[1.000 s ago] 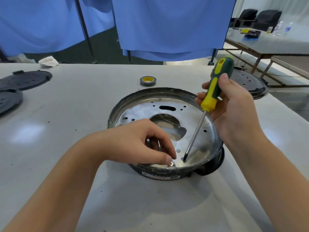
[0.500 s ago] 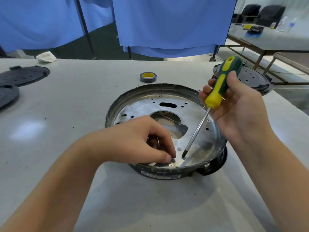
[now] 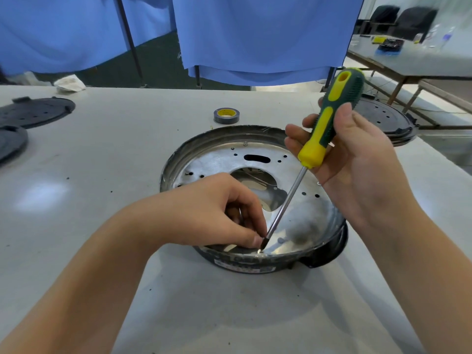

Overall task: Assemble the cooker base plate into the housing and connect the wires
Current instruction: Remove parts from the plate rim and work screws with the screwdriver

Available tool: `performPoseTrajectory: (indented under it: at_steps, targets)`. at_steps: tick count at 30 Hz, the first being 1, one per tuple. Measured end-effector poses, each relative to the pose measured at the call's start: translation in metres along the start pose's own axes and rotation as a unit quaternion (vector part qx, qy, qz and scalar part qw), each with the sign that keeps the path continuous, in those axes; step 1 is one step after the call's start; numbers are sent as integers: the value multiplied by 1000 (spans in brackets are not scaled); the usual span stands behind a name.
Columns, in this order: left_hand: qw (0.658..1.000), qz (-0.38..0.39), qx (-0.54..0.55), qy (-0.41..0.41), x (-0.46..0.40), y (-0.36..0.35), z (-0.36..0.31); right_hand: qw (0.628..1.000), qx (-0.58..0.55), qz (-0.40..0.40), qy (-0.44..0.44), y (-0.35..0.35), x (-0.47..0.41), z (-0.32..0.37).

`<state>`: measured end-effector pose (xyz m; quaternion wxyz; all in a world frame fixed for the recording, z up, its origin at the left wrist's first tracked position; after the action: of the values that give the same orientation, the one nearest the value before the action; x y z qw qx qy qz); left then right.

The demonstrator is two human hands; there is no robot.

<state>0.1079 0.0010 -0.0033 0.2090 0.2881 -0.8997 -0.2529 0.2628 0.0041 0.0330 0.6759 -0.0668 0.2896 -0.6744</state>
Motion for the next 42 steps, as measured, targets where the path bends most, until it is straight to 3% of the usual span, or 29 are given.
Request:
performPoseTrajectory:
  at_steps: [33, 42]
  targets:
    - [998, -58, 19, 9, -5, 6, 7, 993, 87, 57, 52, -24, 11, 15]
    - [996, -58, 54, -36, -1, 9, -5, 971, 168, 109, 132, -55, 18, 33]
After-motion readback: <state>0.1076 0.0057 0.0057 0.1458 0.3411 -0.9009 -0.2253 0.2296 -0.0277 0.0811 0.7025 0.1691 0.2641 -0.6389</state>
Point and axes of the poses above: each hand's wrist, its own x-axis away from the middle knuckle, its own y-axis out of the back of the hand, z = x × y, the point moved 7 cm from there along -x, towards the middle knuckle, and after that the axes turned 5 degrees about z, right-handed, at the moved point
